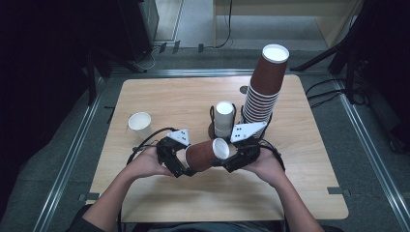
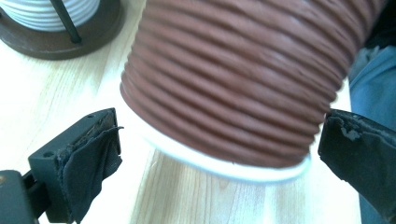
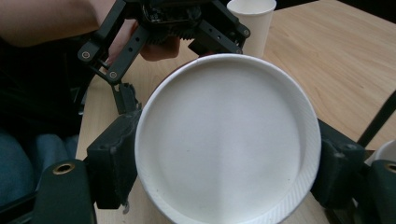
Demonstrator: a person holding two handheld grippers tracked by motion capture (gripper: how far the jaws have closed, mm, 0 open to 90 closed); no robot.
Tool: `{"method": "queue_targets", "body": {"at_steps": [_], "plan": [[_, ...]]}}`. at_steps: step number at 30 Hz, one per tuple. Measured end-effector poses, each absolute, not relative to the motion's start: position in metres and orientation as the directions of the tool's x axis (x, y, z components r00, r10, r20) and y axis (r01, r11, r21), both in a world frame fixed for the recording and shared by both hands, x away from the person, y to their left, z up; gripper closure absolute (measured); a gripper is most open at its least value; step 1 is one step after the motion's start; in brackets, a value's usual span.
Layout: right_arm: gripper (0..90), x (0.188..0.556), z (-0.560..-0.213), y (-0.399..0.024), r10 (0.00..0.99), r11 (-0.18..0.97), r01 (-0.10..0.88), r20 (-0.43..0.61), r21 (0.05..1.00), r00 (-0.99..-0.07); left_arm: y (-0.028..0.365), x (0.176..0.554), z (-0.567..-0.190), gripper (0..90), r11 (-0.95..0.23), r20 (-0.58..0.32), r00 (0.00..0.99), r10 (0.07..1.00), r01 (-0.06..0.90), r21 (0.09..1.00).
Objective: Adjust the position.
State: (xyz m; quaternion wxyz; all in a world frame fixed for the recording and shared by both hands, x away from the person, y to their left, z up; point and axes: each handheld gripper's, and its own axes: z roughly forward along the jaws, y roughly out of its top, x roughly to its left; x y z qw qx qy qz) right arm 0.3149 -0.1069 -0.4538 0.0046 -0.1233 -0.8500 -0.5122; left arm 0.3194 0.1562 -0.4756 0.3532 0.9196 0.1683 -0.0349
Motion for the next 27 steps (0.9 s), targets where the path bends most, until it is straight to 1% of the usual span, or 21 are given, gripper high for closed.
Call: {"method": "queue_targets", "body": {"at_steps": [2,6,7,8,15,22,24,27], "plan": [[22.9,0.315,-0.453,-0.109,0.213,0.432,0.212,0.129,0.876,-0.968,0.159,0.32,-0.475,0.0,-0.676,-0.177,0.939,0.295,0.336,0.656],[22.8,0.314,-0.45,-0.113,0.228,0.393,0.212,0.128,0.895,-0.965,0.163,0.321,-0.474,0.0,-0.631,-0.21,0.929,0.303,0.361,0.687],[22.9,0.314,-0.449,-0.114,0.233,0.382,0.214,0.131,0.899,-0.964,0.164,0.321,-0.474,0.0,-0.629,-0.205,0.93,0.304,0.358,0.69],[22.8,0.314,-0.448,-0.115,0.233,0.366,0.215,0.134,0.905,-0.963,0.164,0.321,-0.474,0.0,-0.621,-0.217,0.927,0.307,0.367,0.693],[22.9,0.314,-0.445,-0.113,0.215,0.301,0.233,0.172,0.925,-0.961,0.159,0.32,-0.475,0.0,-0.59,-0.224,0.93,0.29,0.359,0.723],[22.9,0.312,-0.449,-0.104,0.195,0.292,0.245,0.193,0.925,-0.962,0.157,0.319,-0.473,0.6,-0.543,-0.239,0.933,0.268,0.351,0.763],[22.9,0.313,-0.45,-0.104,0.193,0.283,0.254,0.204,0.925,-0.96,0.159,0.318,-0.47,2.7,-0.524,-0.232,0.935,0.267,0.343,0.78],[23.1,0.313,-0.451,-0.103,0.188,0.282,0.256,0.209,0.924,-0.96,0.16,0.317,-0.469,4.4,-0.525,-0.213,0.94,0.265,0.326,0.786]]}}
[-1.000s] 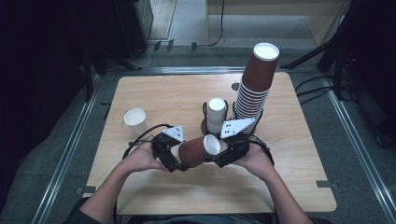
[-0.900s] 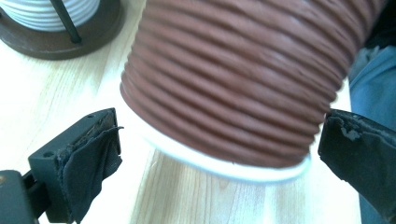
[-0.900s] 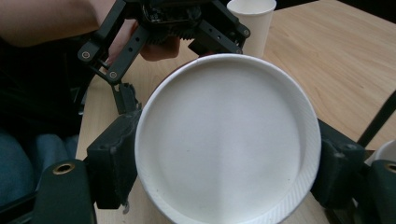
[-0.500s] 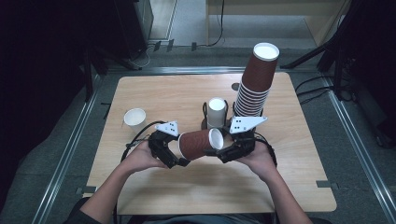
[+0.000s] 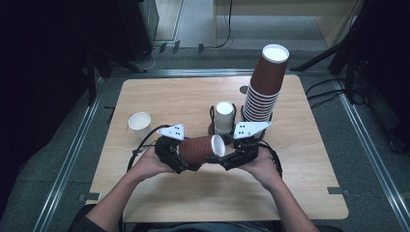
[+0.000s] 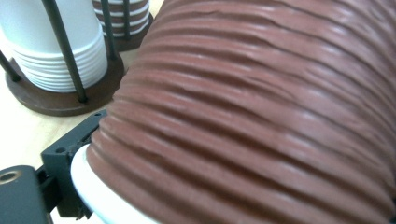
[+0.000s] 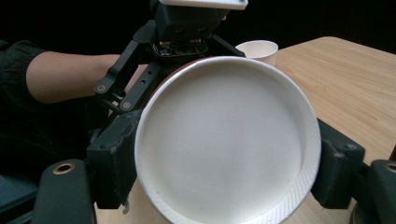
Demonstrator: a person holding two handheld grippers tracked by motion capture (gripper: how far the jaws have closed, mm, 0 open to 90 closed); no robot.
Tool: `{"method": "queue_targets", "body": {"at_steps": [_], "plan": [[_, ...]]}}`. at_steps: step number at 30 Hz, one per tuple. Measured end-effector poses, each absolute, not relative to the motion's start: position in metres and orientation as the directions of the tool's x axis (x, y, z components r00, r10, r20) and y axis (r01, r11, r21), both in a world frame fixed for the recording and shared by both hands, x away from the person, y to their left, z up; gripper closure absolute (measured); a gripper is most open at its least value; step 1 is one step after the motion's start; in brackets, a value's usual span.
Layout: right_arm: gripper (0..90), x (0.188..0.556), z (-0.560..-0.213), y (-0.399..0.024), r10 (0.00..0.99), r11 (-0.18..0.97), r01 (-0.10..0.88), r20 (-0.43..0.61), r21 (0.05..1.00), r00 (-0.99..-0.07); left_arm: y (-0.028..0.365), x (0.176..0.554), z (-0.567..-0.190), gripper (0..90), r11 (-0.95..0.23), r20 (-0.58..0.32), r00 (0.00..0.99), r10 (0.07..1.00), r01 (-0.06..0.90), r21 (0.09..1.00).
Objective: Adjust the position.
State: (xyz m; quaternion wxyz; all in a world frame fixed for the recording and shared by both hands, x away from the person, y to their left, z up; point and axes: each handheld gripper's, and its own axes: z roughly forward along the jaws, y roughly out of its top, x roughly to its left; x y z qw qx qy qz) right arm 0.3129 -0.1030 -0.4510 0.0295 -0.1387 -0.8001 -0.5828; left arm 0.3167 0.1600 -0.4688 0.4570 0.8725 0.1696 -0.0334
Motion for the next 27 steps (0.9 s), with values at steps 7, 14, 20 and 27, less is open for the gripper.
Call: {"method": "queue_targets", "body": {"at_steps": [7,14,20,27], "plan": [[22.9,0.313,-0.452,-0.104,0.177,0.287,0.266,0.222,0.92,-0.959,0.162,0.317,-0.465,7.7,-0.549,-0.191,0.948,0.255,0.304,0.779],[14.5,0.312,-0.452,-0.106,0.209,0.375,0.247,0.178,0.893,-0.962,0.17,0.32,-0.461,8.0,-0.581,-0.173,0.941,0.292,0.318,0.749],[14.4,0.311,-0.456,-0.106,0.238,0.443,0.217,0.12,0.87,-0.964,0.173,0.323,-0.46,8.0,-0.636,-0.147,0.938,0.313,0.322,0.702],[14.5,0.309,-0.459,-0.102,0.242,0.498,0.186,0.07,0.847,-0.968,0.164,0.321,-0.463,8.0,-0.727,-0.098,0.946,0.308,0.3,0.618]]}}
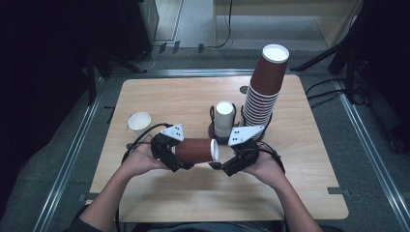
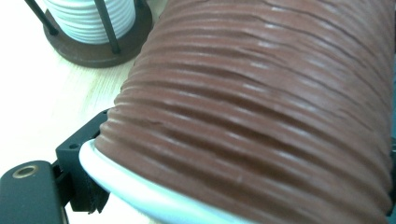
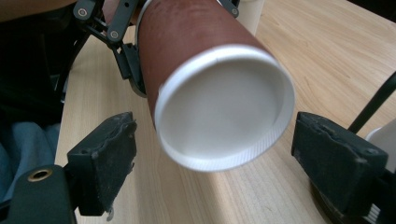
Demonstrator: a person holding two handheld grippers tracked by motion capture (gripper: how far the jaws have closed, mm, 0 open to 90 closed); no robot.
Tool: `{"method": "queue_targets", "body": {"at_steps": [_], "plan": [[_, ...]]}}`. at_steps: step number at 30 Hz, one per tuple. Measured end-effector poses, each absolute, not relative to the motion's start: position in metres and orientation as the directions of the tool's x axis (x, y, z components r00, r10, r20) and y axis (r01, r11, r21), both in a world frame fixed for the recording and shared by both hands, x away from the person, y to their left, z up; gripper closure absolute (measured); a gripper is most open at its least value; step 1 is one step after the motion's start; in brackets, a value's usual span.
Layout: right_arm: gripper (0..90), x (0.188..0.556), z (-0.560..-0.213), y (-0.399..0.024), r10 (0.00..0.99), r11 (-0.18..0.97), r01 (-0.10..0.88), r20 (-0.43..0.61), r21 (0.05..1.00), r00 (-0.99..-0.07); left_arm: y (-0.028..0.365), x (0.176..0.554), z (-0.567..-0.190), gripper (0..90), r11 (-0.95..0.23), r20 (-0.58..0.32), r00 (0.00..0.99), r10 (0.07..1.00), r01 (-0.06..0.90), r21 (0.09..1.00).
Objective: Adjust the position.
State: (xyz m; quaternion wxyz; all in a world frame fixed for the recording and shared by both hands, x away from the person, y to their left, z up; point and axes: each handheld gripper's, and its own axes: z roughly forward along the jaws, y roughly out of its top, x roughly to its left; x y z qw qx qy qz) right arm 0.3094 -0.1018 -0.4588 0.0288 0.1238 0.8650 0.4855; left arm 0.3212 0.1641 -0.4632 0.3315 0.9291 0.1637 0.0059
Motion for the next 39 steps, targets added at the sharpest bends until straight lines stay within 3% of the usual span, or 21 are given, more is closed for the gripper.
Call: {"method": "queue_targets", "body": {"at_steps": [26,39], "plan": [[20.0,0.303,-0.475,-0.072,0.136,0.636,0.111,0.03,0.764,-0.99,0.135,0.313,-0.476,7.7,-0.81,-0.114,0.964,0.241,0.265,0.523],[20.4,0.304,-0.471,-0.076,0.122,0.626,0.104,0.035,0.773,-0.992,0.141,0.312,-0.473,0.9,-0.775,-0.133,0.956,0.26,0.289,0.562]]}}
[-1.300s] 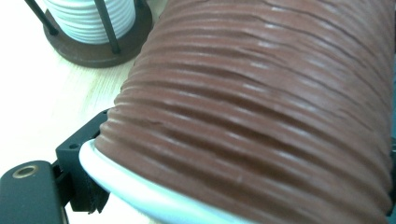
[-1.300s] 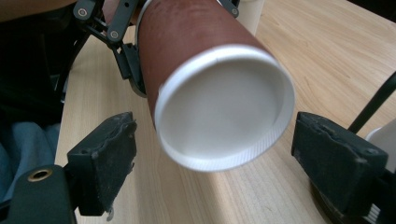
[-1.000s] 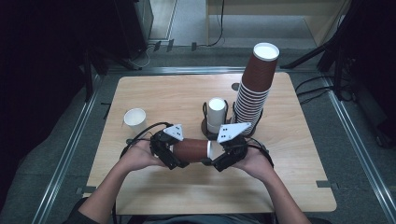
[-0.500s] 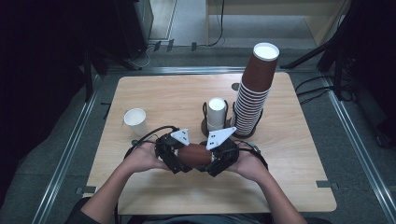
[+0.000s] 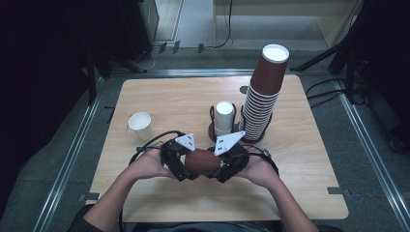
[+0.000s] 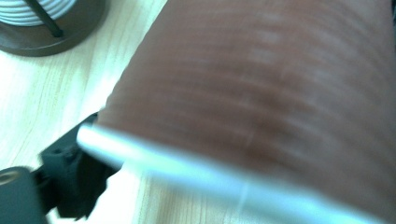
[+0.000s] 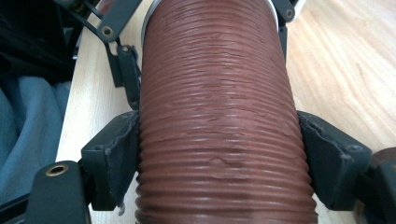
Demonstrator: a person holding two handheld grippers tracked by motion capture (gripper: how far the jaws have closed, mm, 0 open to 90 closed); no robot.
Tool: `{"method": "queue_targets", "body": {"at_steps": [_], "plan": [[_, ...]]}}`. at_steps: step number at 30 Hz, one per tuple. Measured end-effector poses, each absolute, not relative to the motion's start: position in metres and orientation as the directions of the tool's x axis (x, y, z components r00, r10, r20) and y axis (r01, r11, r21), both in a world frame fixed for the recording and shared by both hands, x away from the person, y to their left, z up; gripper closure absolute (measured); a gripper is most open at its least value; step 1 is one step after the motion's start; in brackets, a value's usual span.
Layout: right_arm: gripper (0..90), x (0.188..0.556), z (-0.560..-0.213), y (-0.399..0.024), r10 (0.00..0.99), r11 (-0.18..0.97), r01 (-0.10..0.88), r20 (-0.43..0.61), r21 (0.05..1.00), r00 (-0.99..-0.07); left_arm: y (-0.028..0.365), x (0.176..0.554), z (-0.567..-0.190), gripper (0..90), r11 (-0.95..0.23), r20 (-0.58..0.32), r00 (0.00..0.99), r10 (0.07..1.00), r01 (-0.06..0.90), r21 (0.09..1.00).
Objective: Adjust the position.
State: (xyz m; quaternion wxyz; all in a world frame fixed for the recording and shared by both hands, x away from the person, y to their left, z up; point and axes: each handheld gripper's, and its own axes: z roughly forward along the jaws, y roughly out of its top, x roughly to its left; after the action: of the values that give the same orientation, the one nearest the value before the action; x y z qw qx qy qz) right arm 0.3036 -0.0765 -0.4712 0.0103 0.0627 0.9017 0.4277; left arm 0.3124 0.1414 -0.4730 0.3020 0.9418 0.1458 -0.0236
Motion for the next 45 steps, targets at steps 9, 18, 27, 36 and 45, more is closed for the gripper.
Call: {"method": "queue_targets", "body": {"at_steps": [9,18,27,36,45], "plan": [[20.2,0.308,-0.462,-0.091,0.164,0.56,0.118,0.029,0.82,-0.986,0.153,0.315,-0.466,1.1,-0.716,-0.154,0.948,0.278,0.311,0.625],[20.2,0.309,-0.458,-0.101,0.19,0.506,0.133,0.039,0.852,-0.981,0.161,0.316,-0.461,1.1,-0.653,-0.171,0.939,0.298,0.331,0.681],[20.2,0.31,-0.456,-0.104,0.191,0.422,0.136,0.059,0.896,-0.98,0.16,0.316,-0.458,1.1,-0.592,-0.207,0.935,0.288,0.343,0.729],[20.1,0.309,-0.457,-0.099,0.164,0.37,0.146,0.09,0.918,-0.982,0.155,0.313,-0.457,1.1,-0.562,-0.226,0.939,0.26,0.337,0.755],[20.1,0.308,-0.464,-0.092,0.125,0.367,0.166,0.129,0.915,-0.984,0.156,0.313,-0.455,1.1,-0.537,-0.245,0.939,0.241,0.339,0.772]]}}
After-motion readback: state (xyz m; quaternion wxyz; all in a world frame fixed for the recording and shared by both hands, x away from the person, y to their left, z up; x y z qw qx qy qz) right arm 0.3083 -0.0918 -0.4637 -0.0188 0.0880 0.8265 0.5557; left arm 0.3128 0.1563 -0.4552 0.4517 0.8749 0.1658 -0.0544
